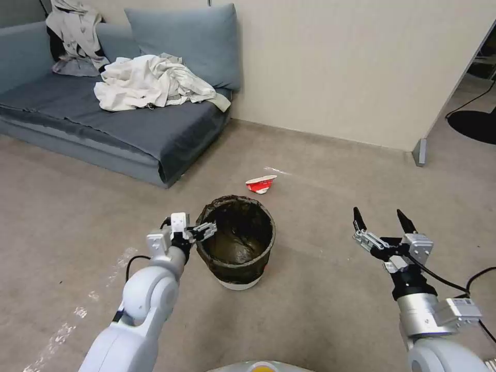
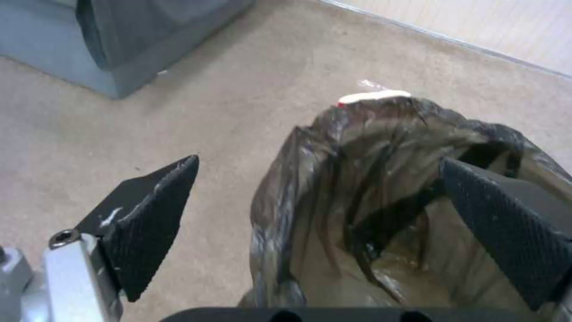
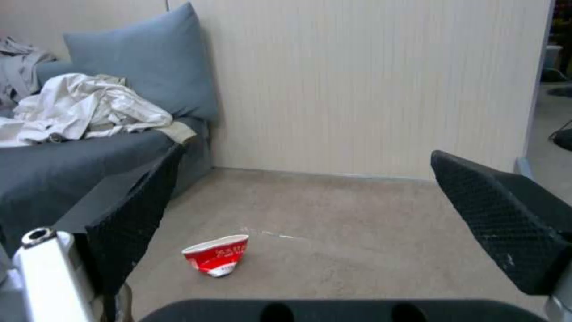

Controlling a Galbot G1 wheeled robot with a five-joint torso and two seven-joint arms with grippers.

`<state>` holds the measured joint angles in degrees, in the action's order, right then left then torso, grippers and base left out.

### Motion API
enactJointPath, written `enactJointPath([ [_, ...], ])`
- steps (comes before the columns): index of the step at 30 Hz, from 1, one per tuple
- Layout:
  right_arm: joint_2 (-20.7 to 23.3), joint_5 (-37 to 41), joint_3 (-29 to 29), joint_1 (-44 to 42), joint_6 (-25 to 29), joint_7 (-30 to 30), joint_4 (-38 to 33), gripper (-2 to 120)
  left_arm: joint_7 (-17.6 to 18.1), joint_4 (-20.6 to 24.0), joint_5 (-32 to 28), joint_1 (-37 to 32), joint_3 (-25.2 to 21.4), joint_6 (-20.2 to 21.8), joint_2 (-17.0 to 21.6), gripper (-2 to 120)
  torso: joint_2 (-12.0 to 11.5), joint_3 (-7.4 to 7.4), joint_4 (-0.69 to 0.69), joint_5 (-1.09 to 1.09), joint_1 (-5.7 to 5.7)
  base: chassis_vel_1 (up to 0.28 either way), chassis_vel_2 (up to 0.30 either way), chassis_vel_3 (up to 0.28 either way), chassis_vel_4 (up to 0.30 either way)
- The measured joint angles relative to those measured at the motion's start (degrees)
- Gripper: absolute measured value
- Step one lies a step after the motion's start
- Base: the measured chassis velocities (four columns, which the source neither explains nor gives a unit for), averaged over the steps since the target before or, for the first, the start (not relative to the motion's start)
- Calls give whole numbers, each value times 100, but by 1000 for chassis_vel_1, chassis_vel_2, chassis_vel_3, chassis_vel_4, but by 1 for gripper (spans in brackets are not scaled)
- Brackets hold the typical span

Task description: Pick up the trash can from the floor.

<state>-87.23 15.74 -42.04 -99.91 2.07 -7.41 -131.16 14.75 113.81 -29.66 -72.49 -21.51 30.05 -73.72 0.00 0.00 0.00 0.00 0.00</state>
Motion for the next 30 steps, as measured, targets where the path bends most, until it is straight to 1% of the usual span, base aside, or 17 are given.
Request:
enactJointPath([
  [8,-147,-46,1,-69,113,-77,5,100,204,1,-24,123,92,188,142,100,0,0,0,-1,0,0,0,0,0],
  [17,-133,-51,19,-58,136,-81,25,100,362,38,-47,154,92,449,176,100,0,0,0,0,0,0,0,0,0],
  [21,-98,-30,22,-54,144,-80,26,100,410,-49,13,142,165,623,185,100,0,0,0,0,0,0,0,0,0],
  [30,-78,-9,25,-58,202,-74,49,100,468,-263,124,139,256,700,163,100,0,0,0,0,0,0,0,0,0],
])
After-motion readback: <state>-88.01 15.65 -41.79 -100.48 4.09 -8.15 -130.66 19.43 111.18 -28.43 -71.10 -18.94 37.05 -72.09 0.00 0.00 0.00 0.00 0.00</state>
